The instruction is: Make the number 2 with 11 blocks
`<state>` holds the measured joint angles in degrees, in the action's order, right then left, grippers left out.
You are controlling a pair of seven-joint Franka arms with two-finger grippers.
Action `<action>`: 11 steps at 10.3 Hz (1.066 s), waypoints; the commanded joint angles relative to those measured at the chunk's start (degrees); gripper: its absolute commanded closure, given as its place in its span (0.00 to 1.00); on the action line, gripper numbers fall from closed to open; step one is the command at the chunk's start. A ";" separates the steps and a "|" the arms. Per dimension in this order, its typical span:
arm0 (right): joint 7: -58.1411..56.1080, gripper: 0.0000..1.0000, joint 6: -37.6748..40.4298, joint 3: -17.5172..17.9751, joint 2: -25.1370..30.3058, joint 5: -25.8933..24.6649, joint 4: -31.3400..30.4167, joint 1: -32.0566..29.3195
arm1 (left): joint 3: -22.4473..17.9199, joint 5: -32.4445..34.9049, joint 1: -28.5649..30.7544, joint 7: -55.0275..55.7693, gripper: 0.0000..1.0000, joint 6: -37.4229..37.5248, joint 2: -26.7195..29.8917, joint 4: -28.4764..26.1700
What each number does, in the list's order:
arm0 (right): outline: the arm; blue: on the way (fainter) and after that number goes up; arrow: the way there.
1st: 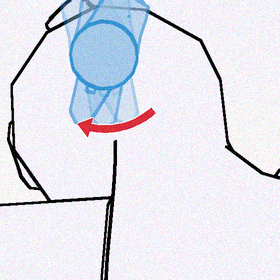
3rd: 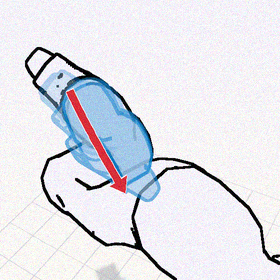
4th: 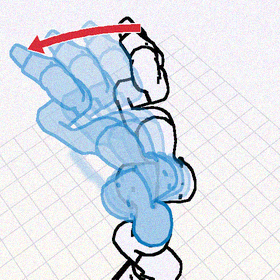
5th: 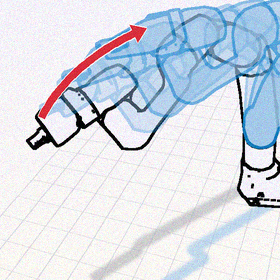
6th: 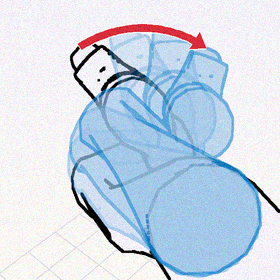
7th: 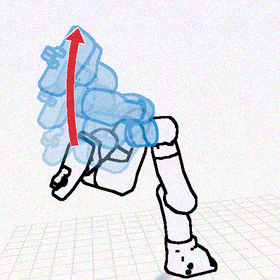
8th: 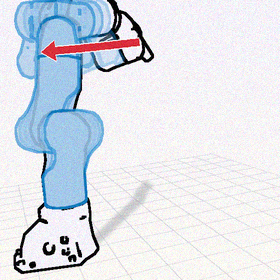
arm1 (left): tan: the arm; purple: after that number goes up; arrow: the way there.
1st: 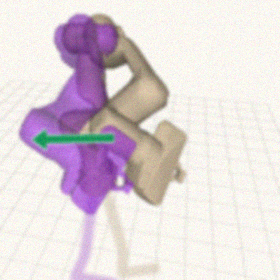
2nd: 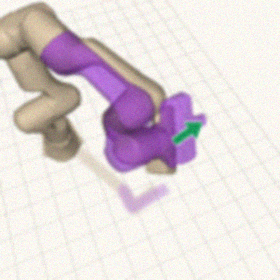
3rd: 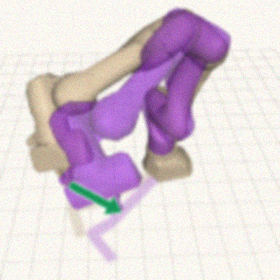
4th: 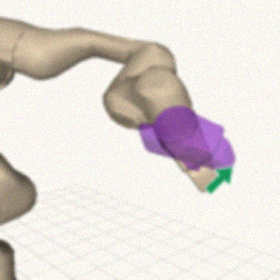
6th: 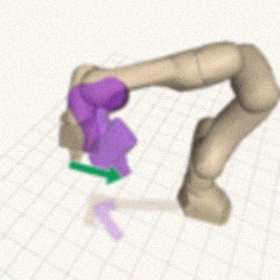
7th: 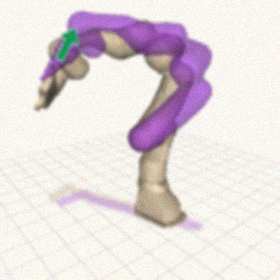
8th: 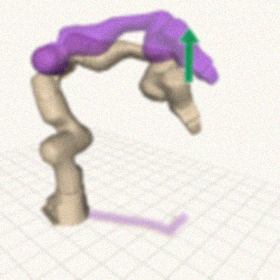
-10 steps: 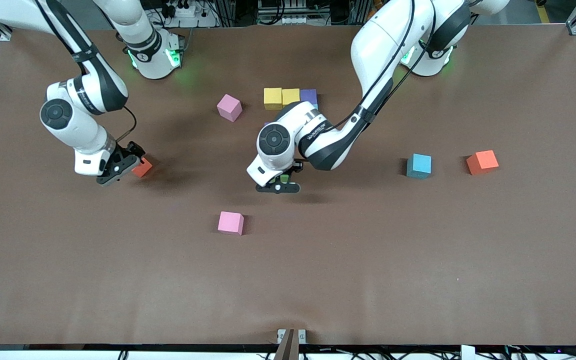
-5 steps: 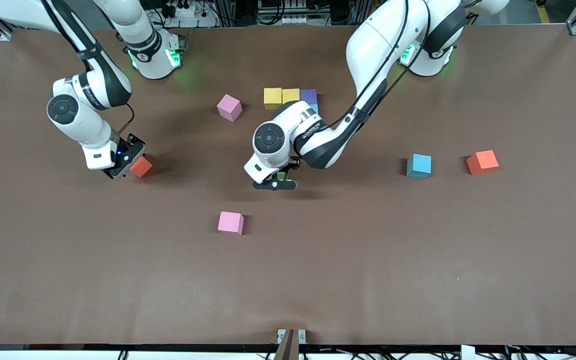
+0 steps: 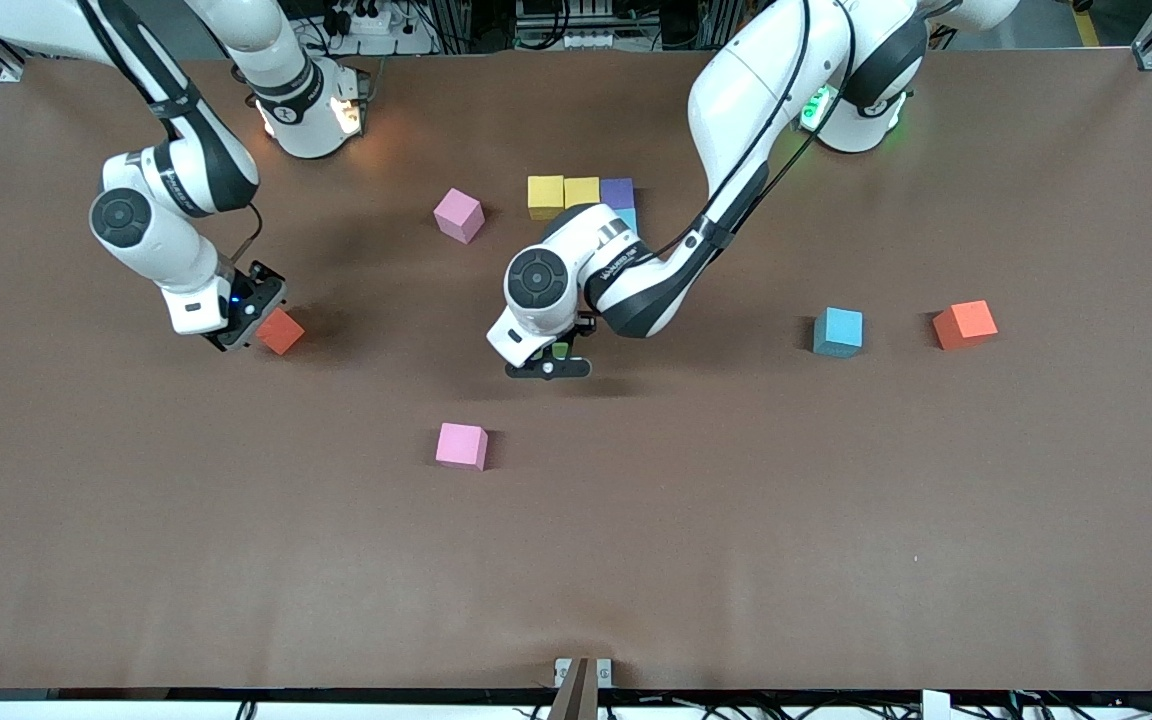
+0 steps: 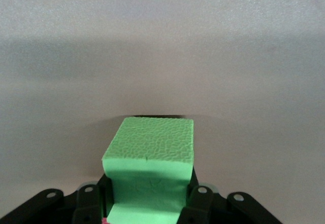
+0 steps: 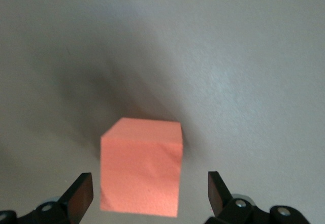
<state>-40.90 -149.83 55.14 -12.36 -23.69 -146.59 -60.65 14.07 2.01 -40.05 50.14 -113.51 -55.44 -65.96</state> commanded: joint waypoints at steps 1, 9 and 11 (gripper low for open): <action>-1.11 0.00 -2.56 1.29 1.55 0.05 -1.77 -1.40 | -0.89 -1.49 -1.00 1.19 0.63 -0.40 -1.08 2.06; -1.11 0.00 -2.48 1.29 0.85 -0.04 -1.51 -0.35 | -1.15 -1.93 -1.08 0.84 0.13 -2.77 -1.60 1.45; -1.11 0.00 -2.48 1.29 0.15 -0.04 -1.51 -0.35 | -1.24 -1.49 -1.09 1.01 0.00 -2.77 -1.17 0.92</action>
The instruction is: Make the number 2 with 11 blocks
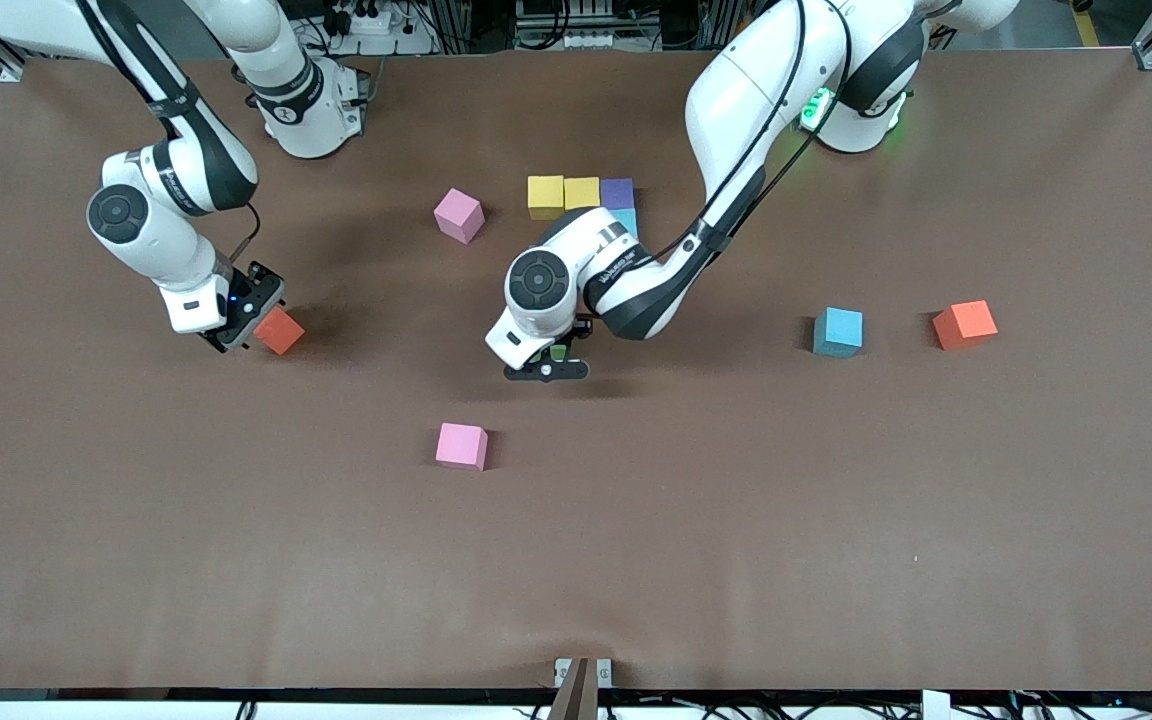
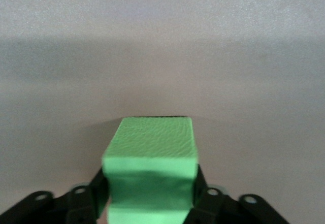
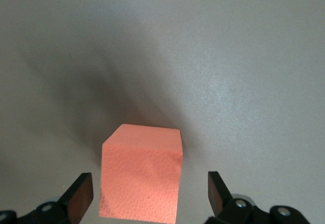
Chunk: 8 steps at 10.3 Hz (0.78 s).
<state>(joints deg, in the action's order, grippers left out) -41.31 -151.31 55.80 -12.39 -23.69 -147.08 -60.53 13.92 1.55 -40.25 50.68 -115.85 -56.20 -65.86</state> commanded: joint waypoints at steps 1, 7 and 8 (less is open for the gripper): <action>-0.71 0.00 -1.01 0.63 -0.09 -0.04 -0.93 -0.47 | -1.00 -0.85 -0.79 0.47 0.00 0.18 0.12 0.82; -0.88 0.00 -1.01 0.37 -3.34 -0.74 -0.05 -0.82 | -1.09 -0.76 6.22 1.52 0.00 13.24 13.37 0.47; -1.23 0.00 -1.01 0.28 -3.69 -0.92 0.04 -0.99 | -1.09 -0.59 9.11 1.87 0.00 17.98 16.44 -0.31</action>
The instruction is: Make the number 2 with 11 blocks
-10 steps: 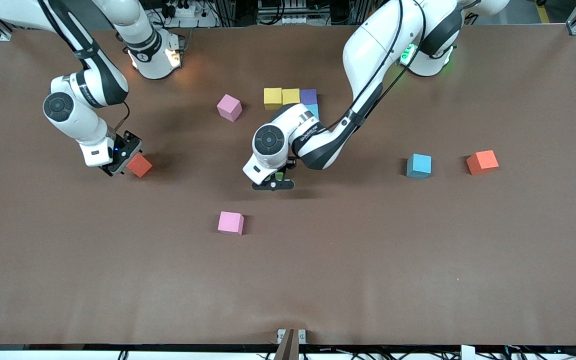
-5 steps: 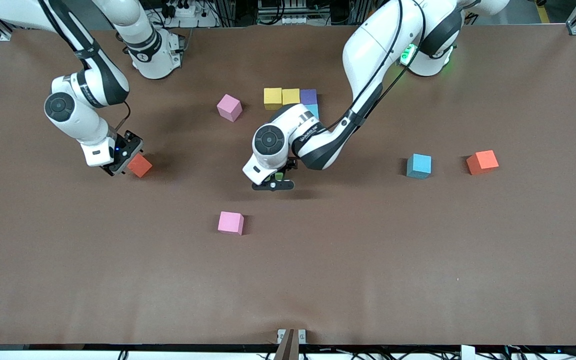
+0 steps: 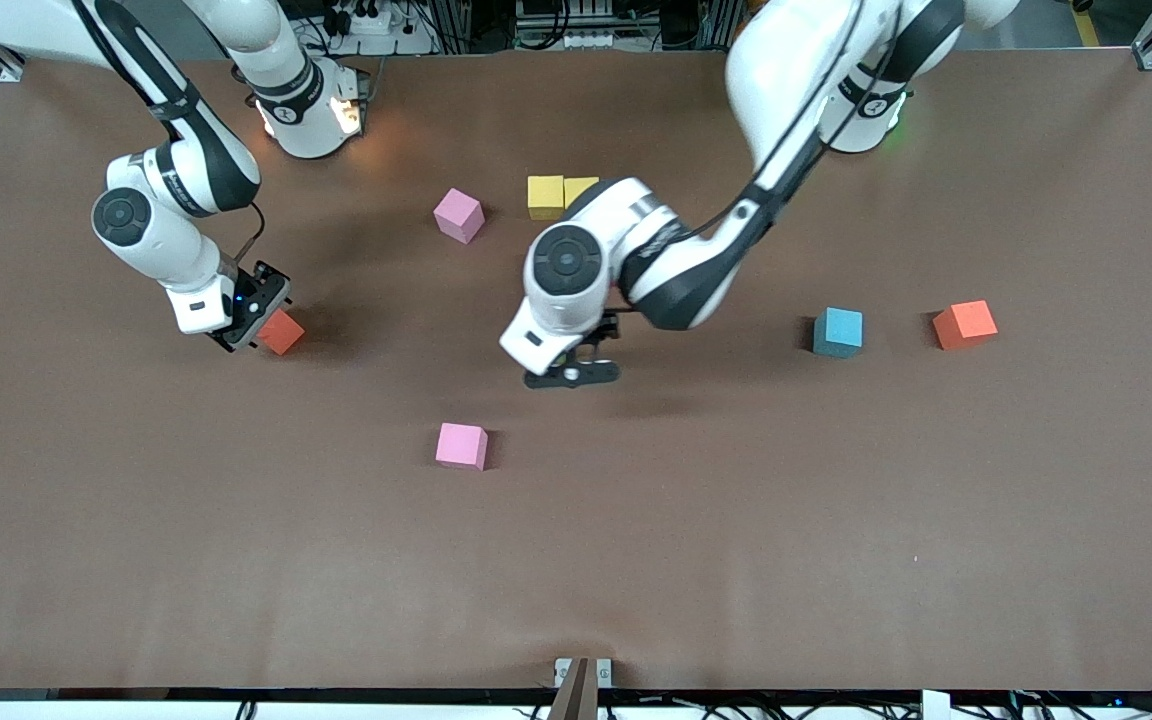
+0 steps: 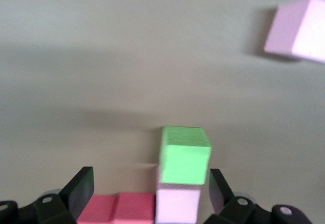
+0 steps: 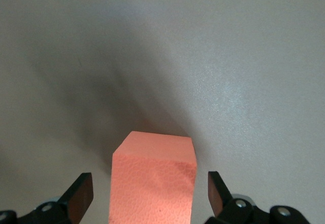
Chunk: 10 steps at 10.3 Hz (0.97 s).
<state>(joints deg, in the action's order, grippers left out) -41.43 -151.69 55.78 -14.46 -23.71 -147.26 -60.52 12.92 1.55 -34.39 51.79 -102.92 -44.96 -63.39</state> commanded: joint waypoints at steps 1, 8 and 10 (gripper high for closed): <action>-2.33 0.00 -0.62 0.12 -1.54 -0.99 0.57 -1.09 | -0.09 -0.33 5.80 0.85 0.00 7.88 8.63 -4.70; -2.25 0.00 -0.45 -2.25 -1.80 -0.99 0.57 -1.27 | 0.52 -0.23 25.76 -16.68 0.00 3.81 33.42 -35.78; -1.99 0.02 -0.36 -2.43 -2.06 -0.99 0.57 -1.18 | 0.52 -0.06 29.19 -23.28 0.00 0.71 37.74 -43.63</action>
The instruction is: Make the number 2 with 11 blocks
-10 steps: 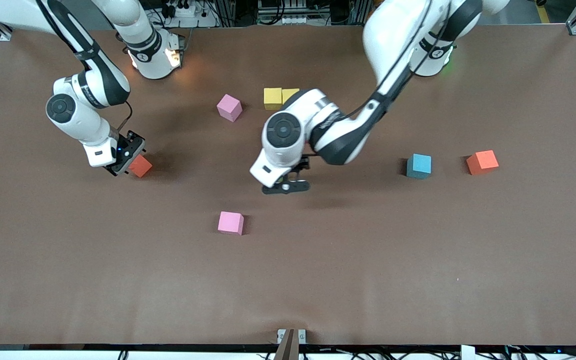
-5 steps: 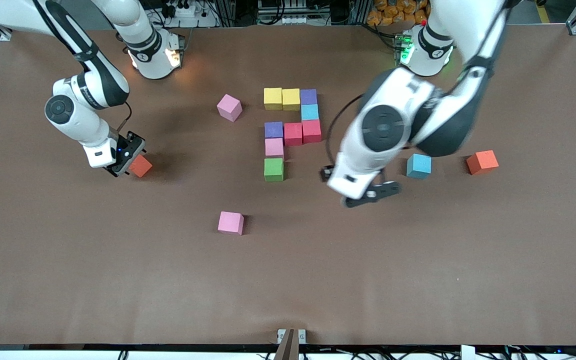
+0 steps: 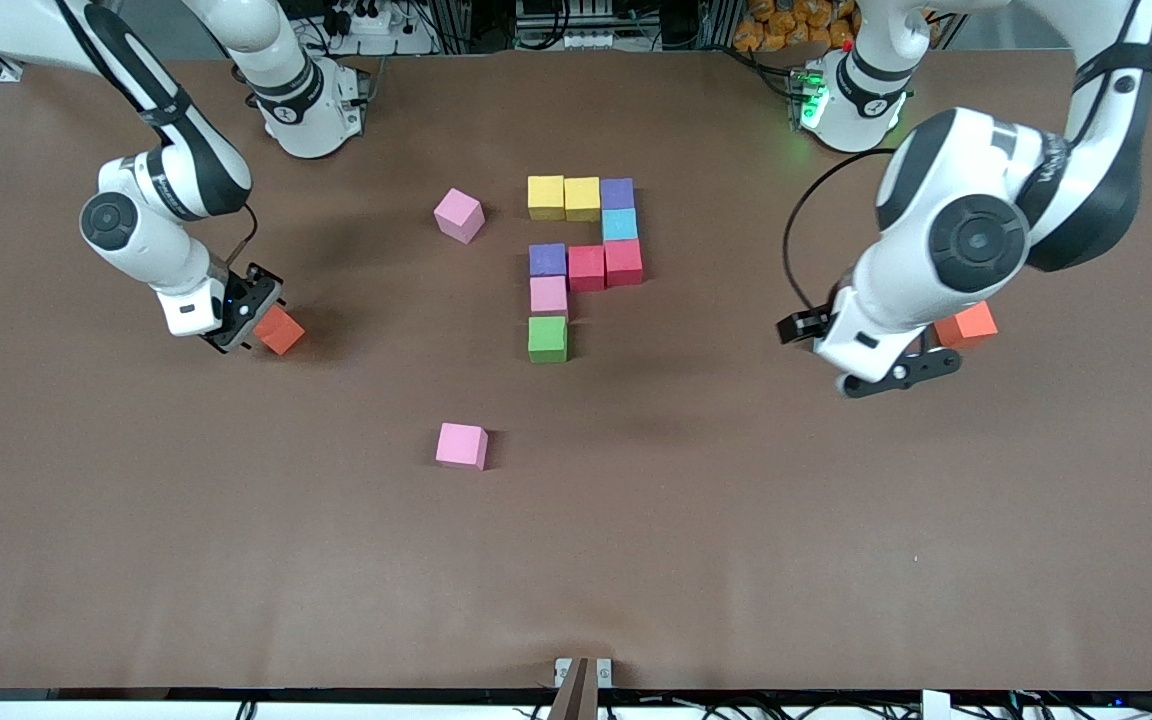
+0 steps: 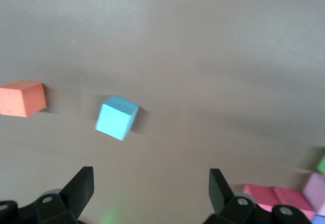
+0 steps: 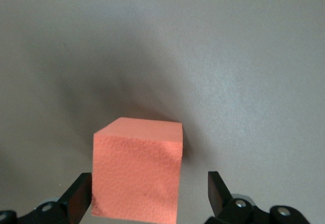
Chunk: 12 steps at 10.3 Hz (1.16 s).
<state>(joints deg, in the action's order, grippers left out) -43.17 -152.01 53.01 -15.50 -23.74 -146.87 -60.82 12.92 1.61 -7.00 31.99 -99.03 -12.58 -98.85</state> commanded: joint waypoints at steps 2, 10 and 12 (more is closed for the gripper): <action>0.10 0.03 -0.21 0.34 -1.20 -0.87 0.18 -0.53 | 0.53 1.99 3.04 -5.44 0.00 -4.93 6.33 -13.44; 0.36 0.26 -0.39 0.34 -1.28 -0.60 0.27 0.44 | 0.62 3.49 9.72 -19.41 0.00 -21.01 9.06 -31.04; 0.36 0.37 -0.30 0.43 -1.28 -0.60 0.36 0.44 | 0.71 3.49 9.72 -19.94 0.00 -23.66 7.84 -32.45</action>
<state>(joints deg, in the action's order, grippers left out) -43.14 -152.15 53.11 -16.04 -23.74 -146.87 -60.29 12.89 4.26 1.93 13.08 -120.52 -5.64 -129.09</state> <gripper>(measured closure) 0.322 0.000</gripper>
